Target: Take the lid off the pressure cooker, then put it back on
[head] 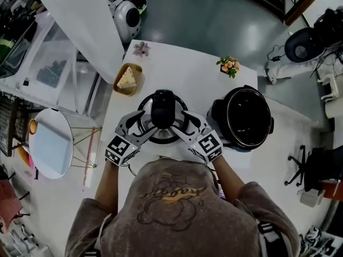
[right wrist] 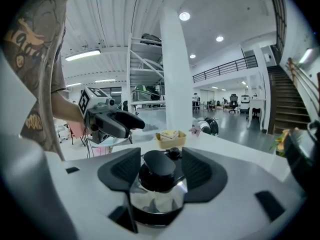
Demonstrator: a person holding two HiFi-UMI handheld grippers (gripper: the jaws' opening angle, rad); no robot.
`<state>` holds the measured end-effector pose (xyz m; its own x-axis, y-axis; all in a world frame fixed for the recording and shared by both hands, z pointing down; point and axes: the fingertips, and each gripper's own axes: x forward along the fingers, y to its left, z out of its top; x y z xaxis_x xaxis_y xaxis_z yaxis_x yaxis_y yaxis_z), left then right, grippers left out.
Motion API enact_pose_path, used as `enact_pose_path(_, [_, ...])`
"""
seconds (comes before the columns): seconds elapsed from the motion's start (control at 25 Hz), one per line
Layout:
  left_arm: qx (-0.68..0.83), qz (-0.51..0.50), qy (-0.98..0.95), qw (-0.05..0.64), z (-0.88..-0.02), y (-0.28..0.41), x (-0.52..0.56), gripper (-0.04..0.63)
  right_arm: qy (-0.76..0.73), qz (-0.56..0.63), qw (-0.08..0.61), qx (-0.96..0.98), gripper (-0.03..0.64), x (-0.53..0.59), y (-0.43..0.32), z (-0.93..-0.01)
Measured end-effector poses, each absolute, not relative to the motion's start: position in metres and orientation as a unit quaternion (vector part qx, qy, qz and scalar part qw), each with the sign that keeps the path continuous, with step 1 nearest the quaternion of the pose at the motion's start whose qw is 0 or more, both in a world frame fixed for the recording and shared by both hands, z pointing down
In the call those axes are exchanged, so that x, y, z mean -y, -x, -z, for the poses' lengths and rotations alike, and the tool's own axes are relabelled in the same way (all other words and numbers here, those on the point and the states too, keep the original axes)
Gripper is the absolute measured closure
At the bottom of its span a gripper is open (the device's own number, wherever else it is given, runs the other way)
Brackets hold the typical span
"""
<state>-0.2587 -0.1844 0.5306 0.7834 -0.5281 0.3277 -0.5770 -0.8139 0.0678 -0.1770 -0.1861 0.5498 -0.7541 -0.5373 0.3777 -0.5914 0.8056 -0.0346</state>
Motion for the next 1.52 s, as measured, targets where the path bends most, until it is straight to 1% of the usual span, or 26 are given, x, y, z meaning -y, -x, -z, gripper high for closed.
enact_pose_path(0.24, [0.265, -0.174, -0.945, 0.083, -0.553, 0.248, 0.186, 0.318, -0.279, -0.090, 0.202, 0.934, 0.367, 0.189, 0.185, -0.573])
enact_pose_path(0.48, [0.236, -0.206, -0.946, 0.084, -0.582, 0.240, 0.192, 0.311, -0.249, -0.089, 0.235, 0.935, 0.341, 0.191, 0.195, -0.597])
enact_pose_path(0.64, [0.221, -0.216, -0.947, 0.089, -0.597, 0.237, 0.197, 0.310, -0.239, -0.091, 0.262, 0.931, 0.336, 0.191, 0.195, -0.613])
enact_pose_path(0.8, [0.205, -0.224, -0.949, 0.084, -0.603, 0.233, 0.202, 0.316, -0.233, -0.093, 0.247, 0.936, 0.336, 0.197, 0.203, -0.613])
enact_pose_path(1.08, [0.172, -0.227, -0.955, 0.088, -0.610, 0.226, 0.206, 0.321, -0.205, -0.089, 0.257, 0.940, 0.341, 0.203, 0.209, -0.617])
enact_pose_path(1.16, [0.165, -0.225, -0.956, 0.090, -0.610, 0.225, 0.207, 0.318, -0.199, -0.093, 0.256, 0.942, 0.353, 0.203, 0.209, -0.617])
enact_pose_path(1.52, [0.157, -0.232, -0.954, 0.105, -0.609, 0.227, 0.209, 0.325, -0.194, -0.104, 0.257, 0.941, 0.360, 0.204, 0.211, -0.616])
